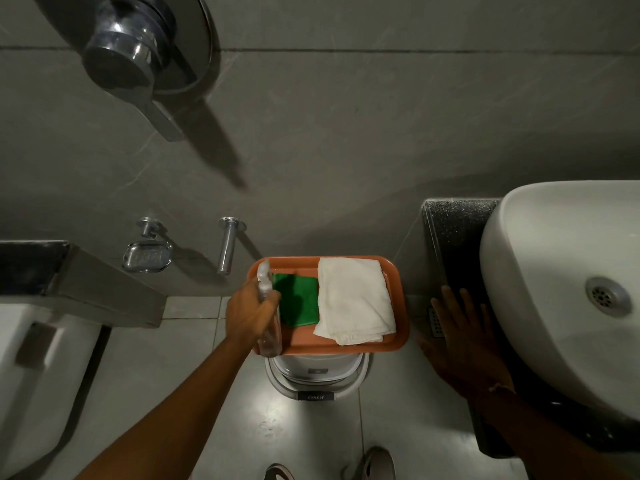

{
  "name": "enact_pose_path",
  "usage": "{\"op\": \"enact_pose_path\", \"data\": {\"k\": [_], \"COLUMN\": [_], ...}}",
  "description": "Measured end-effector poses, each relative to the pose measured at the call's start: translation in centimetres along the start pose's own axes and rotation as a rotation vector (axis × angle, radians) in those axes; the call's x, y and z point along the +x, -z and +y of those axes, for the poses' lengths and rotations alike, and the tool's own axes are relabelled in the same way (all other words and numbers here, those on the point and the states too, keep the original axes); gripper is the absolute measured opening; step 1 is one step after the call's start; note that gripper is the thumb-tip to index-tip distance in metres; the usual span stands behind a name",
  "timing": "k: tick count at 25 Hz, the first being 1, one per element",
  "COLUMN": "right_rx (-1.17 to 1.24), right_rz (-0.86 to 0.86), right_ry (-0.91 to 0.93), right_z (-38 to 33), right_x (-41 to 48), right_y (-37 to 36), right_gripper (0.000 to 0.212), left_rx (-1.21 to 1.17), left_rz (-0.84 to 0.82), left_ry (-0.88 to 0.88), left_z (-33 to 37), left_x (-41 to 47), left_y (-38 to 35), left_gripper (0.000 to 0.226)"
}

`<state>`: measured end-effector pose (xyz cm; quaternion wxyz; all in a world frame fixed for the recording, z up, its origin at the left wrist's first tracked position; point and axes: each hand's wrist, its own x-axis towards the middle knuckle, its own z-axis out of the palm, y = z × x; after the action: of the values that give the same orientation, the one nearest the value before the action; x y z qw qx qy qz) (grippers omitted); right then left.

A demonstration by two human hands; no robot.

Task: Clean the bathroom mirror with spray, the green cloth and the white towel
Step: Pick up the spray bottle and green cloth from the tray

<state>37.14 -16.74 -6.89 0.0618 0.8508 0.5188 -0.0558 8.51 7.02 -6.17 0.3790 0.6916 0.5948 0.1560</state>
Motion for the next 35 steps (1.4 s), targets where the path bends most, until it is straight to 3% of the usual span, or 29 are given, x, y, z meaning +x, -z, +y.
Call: {"op": "enact_pose_path", "data": {"k": [3,14,18,20,23,26,29,31,35], "right_rx": [-0.003,0.014,0.006,0.005,0.08,0.416,0.701,0.687,0.525], "right_rz": [-0.006,0.045,0.037,0.06,0.157,0.082,-0.095,-0.165,-0.259], "right_ry": [-0.004,0.025,0.03,0.024,0.101,0.216,0.16,0.162,0.26], "right_z": [-0.1,0.2,0.3,0.0,-4.1,-11.3,-16.7,-18.5,-20.2], "right_x": [0.0,-0.1,0.0,-0.2,0.3,2.8,7.0,10.1,15.3], "right_y": [-0.1,-0.2,-0.7,-0.5,0.1,-0.2,-0.3,-0.6,-2.7], "right_gripper": [0.09,0.091,0.09,0.087,0.071,0.065,0.048,0.046,0.053], "left_rx": [-0.002,-0.022,-0.106,-0.13,-0.146,-0.258,-0.276,-0.2,0.037], "left_rz": [0.053,0.125,0.08,0.171,0.315,0.111,0.067,0.068,-0.043], "left_ry": [-0.034,-0.013,0.066,0.143,0.249,0.151,0.035,0.083,0.24], "left_z": [-0.8,-4.2,-3.9,-3.2,-2.0,1.0,3.4,3.5,1.3], "left_x": [-0.9,-3.4,-4.7,-6.4,-10.6,-12.2,-7.2,-2.7,3.0], "left_y": [0.2,-0.5,-0.5,-0.7,-3.0,-6.3,-7.6,-7.9,-9.3], "left_gripper": [0.046,0.031,0.049,0.056,0.034,0.033,0.04,0.047,0.085]}}
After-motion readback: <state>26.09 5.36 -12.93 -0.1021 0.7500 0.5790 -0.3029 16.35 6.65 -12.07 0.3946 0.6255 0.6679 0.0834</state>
